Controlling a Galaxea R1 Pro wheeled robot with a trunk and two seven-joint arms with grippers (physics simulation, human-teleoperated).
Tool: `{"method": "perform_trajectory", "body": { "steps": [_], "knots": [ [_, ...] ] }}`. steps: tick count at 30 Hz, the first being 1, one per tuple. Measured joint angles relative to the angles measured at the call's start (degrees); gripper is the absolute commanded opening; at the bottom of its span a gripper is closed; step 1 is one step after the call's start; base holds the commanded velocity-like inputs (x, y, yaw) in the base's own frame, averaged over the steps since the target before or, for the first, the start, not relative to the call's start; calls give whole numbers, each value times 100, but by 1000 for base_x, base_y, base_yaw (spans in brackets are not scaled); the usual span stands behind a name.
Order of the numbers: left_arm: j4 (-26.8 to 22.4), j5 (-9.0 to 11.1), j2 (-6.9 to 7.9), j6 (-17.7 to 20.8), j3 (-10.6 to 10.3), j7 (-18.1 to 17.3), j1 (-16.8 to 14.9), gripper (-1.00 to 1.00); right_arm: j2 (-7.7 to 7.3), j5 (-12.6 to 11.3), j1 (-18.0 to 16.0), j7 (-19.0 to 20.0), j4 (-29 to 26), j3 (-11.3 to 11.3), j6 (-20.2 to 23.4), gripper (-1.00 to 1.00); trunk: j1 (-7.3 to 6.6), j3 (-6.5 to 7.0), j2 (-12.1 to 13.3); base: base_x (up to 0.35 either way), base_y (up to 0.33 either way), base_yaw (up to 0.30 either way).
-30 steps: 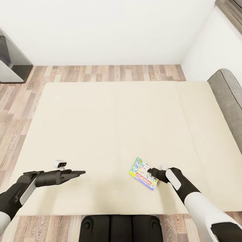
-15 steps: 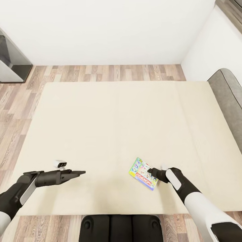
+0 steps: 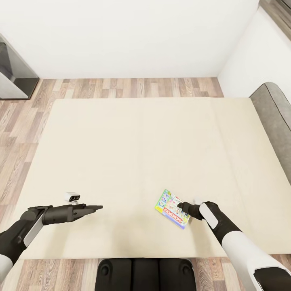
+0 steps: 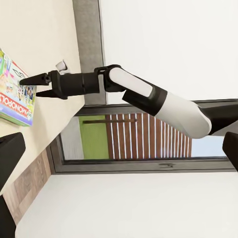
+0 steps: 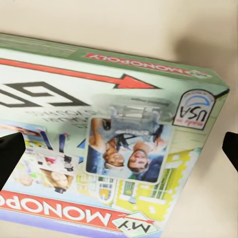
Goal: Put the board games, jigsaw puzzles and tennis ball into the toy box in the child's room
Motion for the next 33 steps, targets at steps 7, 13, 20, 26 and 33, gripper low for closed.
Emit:
{"method": "perform_trajectory", "body": {
  "steps": [7, 13, 20, 26, 33],
  "knots": [
    [0, 5, 1, -1, 0, 0, 0, 100, -1, 0, 0, 0, 0, 0, -1, 100, 0, 0, 0, 0, 0, 0],
    [0, 7, 1, -1, 0, 0, 0, 100, 1, 0, 0, 0, 0, 0, -1, 100, 0, 0, 0, 0, 0, 0],
    [2, 7, 1, -1, 0, 0, 0, 100, -11, 0, 0, 0, 0, 0, 0, 100, 0, -1, 0, 0, 0, 0],
    [4, 7, 1, -1, 0, 0, 0, 100, -17, -27, -3, 2, -4, -5, -6, 100, -1, -33, -1, 0, 0, 0],
    [3, 8, 4, 1, 4, 1, 5, 100, -27, -122, -8, -37, -52, 36, -2, 100, -6, -69, -6, 0, 0, 0]
  ]
}}
